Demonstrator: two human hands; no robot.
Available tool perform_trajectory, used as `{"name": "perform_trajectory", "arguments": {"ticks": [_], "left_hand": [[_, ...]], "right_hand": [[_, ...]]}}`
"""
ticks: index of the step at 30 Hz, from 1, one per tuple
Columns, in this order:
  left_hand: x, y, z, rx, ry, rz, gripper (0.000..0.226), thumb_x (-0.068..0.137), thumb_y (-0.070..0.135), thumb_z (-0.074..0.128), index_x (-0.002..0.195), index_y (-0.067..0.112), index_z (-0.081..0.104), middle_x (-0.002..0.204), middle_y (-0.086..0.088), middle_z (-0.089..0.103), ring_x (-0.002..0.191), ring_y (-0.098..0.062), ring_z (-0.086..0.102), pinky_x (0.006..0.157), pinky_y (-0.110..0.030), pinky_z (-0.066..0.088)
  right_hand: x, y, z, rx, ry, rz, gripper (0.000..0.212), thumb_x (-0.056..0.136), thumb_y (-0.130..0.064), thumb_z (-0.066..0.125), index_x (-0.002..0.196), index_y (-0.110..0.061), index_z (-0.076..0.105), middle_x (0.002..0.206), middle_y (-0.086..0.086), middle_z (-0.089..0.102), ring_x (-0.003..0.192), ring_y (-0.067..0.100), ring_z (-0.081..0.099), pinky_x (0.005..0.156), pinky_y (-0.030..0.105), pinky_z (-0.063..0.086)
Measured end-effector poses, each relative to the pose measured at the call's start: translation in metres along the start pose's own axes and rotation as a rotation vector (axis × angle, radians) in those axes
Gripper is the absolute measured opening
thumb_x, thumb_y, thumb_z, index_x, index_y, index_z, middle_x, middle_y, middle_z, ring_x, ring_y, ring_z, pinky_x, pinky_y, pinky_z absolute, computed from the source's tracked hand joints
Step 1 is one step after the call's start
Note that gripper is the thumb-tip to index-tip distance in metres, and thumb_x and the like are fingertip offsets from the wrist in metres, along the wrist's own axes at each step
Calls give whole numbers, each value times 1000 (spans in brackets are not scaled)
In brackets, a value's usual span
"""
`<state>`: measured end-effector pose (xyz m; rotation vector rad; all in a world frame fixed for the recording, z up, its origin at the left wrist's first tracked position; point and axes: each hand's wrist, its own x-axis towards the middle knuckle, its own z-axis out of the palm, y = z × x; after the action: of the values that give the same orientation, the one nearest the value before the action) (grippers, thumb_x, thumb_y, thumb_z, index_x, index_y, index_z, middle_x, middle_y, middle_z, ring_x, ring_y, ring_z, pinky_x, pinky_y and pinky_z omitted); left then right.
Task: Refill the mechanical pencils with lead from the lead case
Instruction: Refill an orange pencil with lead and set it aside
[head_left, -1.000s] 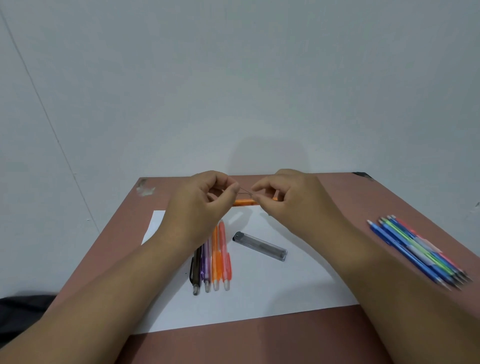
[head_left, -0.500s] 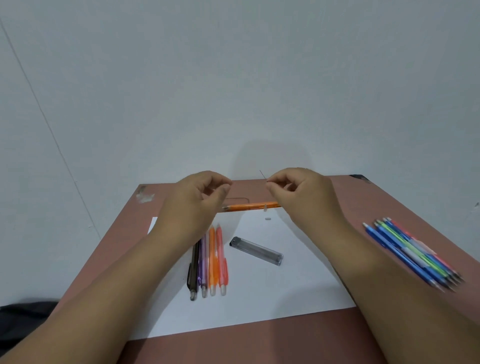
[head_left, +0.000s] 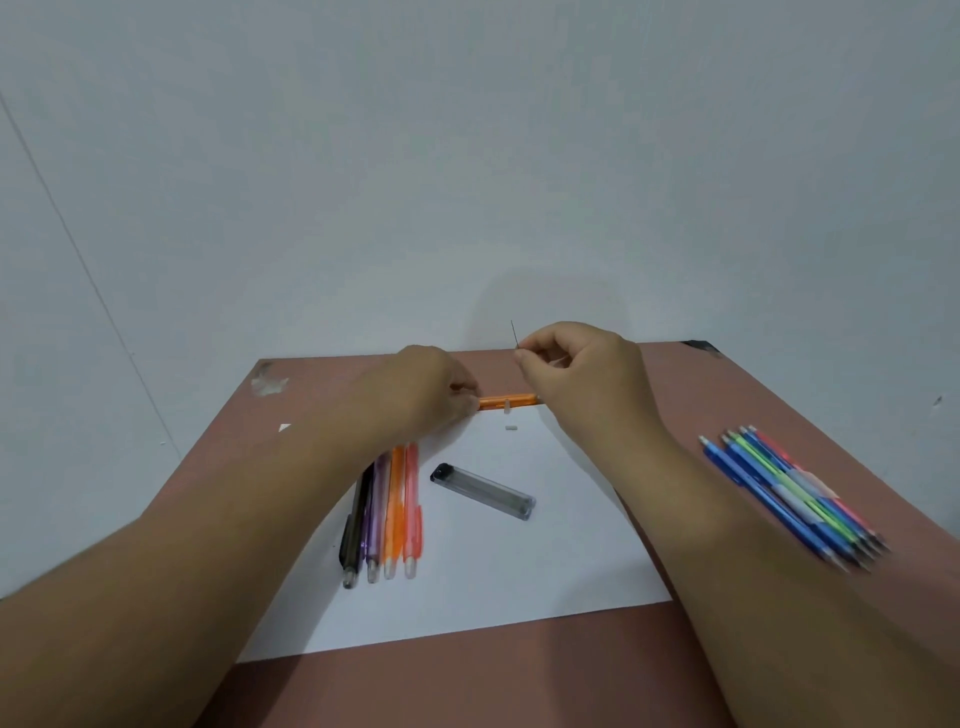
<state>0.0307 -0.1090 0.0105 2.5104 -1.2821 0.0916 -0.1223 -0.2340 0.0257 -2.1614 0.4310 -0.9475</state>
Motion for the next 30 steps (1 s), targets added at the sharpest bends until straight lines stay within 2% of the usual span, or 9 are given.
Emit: {"name": "perform_trajectory", "arguments": {"ticks": [2,6,9,14,18,23,26,28,30], "left_hand": [[2,3,1,26,-20,27,16,93,37,65,103,34,78,90,15,67,87,-10,63,80,-36,54],[4,2,-2,18,15,17,13,92,29,69,101,30,78,96,12,67,92,-12,61,83,-34,52],[-5,-2,-10,9,37,-24,14,92,31,69,103,26,75,98,6,65,91,-14,59,80,-32,50],[-33,-11,-24,4,180,-92,18,96,19,61,111,21,71,106,1,68,97,-18,62,85,-31,49],[-56,-4,-37,-46,284,-121,8,95,30,64,102,27,66,97,12,67,92,-9,64,68,-5,39],[-85,4,-41,-82,444,-14,21,97,37,62,102,18,70,91,7,73,73,-3,59,72,0,37],[-87,4,-37,-131,522,66,14,94,28,68,97,15,72,86,6,74,65,5,55,68,4,34],[-82,0,-32,-185,570,107,11,91,24,71,94,14,72,83,7,74,76,5,58,67,1,38],[-77,-7,-26,-270,547,131,16,90,31,66,96,17,71,84,8,73,79,-2,63,67,-12,48]], "right_hand": [[1,0,0,5,4,1,10,90,-20,70,85,-25,77,72,-16,68,72,-5,62,60,5,44],[1,0,0,12,12,-5,9,90,-21,70,86,-26,77,73,-18,68,72,-3,63,61,6,44],[0,-1,-1,63,19,15,10,89,-20,71,85,-26,77,74,-17,70,73,-3,64,64,8,46],[-5,-12,-4,299,-2,58,11,88,-18,74,82,-26,78,73,-14,73,74,6,69,78,31,60],[-15,-27,-7,400,-8,-27,13,88,-12,76,82,-23,77,72,-11,73,71,7,70,71,19,55],[-32,-43,-2,527,-45,-125,18,88,-5,76,83,-22,76,80,-3,77,79,15,75,73,27,61],[-39,-48,2,581,-47,-218,14,87,-2,75,87,-16,75,85,2,78,83,19,76,79,29,61],[-43,-49,5,605,-57,-275,8,87,-7,73,89,-14,74,88,4,78,86,20,76,80,28,60],[-43,-50,8,617,-70,-309,5,87,-10,71,92,-12,73,91,5,78,88,21,77,80,28,60]]}}
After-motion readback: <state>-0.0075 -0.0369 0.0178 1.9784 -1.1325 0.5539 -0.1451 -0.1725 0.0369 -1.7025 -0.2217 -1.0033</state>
